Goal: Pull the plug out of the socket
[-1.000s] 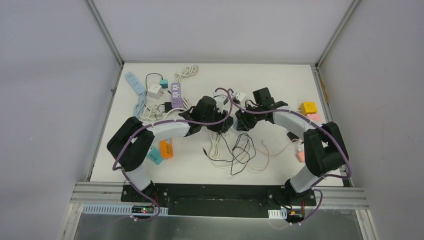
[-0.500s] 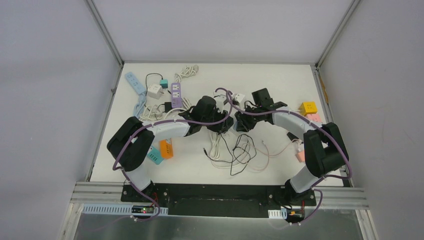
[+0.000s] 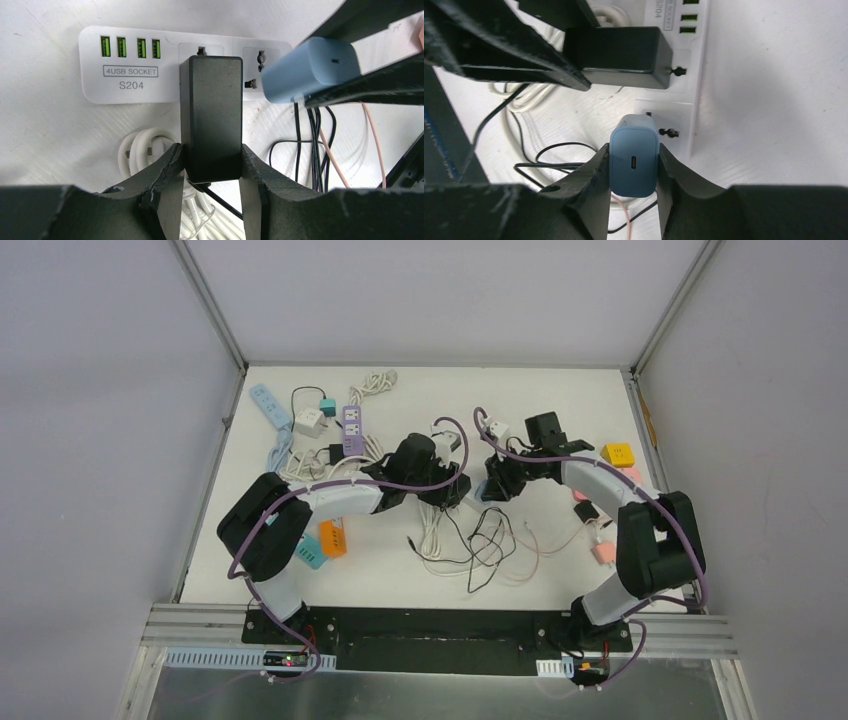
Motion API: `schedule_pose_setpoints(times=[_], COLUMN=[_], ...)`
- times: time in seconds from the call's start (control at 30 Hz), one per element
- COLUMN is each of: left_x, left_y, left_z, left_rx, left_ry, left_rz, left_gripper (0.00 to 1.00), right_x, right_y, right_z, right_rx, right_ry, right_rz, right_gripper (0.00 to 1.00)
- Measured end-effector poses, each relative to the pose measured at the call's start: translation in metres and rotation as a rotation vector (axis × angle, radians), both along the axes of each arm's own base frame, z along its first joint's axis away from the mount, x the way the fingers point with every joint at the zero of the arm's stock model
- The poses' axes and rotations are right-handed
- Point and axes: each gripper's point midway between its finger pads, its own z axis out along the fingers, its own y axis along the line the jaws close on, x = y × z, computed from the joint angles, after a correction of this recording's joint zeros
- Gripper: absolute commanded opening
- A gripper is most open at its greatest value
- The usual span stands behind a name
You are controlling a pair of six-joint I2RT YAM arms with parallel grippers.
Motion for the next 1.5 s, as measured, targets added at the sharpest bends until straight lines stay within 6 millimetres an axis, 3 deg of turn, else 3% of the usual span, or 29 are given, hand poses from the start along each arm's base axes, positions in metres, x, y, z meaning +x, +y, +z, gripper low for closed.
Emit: schedule_pose_setpoints(times=[0.3,0.4,0.53,0.67,0.73,0.87,1.07,1.2,1.27,1.5], left_x=[0.001,0.000,0.001,0.001,0.001,0.001,0.001,0.001,0.001,0.001], left_y=[0.000,0.000,0.000,-0.001,-0.001,-0.001,-0.001,-0.001,-0.001,-0.001], left_z=[0.000,0.000,0.000,0.001,0.001,0.001,0.000,0.000,0.000,0.001], left_rx=[0.002,0.004,0.006,0.009,0.012,0.015,0.017,0.018,0.018,0.018], left_ry=[0.002,0.005,0.006,0.012,0.015,0.019,0.021,0.022,0.022,0.022], left_rz=[0.000,0.000,0.000,0.001,0.001,0.001,0.001,0.001,0.001,0.001], left_gripper=[0.00,0.00,0.00,0.00,0.00,0.00,0.00,0.00,0.00,0.00], right_x=[-0.017,-0.011,0.029,0.066,0.075,0.089,0.091,0.105,0.109,0.106], right_y=[0.015,0.011,-0.033,-0.103,-0.132,-0.167,-0.173,-0.175,-0.176,-0.192], right_z=[0.013,0.024,0.030,0.015,0.006,-0.010,-0.038,-0.036,-0.035,-0.033], right_rx=[0.073,0.122,0.153,0.089,0.050,-0.005,-0.036,-0.023,-0.015,-0.023], right_ry=[0.067,0.101,0.088,0.054,0.055,0.070,0.156,0.159,0.164,0.168], right_rz=[0.025,-0.018,-0.224,-0.514,-0.641,-0.806,-0.872,-0.887,-0.892,-0.903], right_gripper=[0.00,0.00,0.00,0.00,0.01,0.17,0.34,0.66,0.77,0.85])
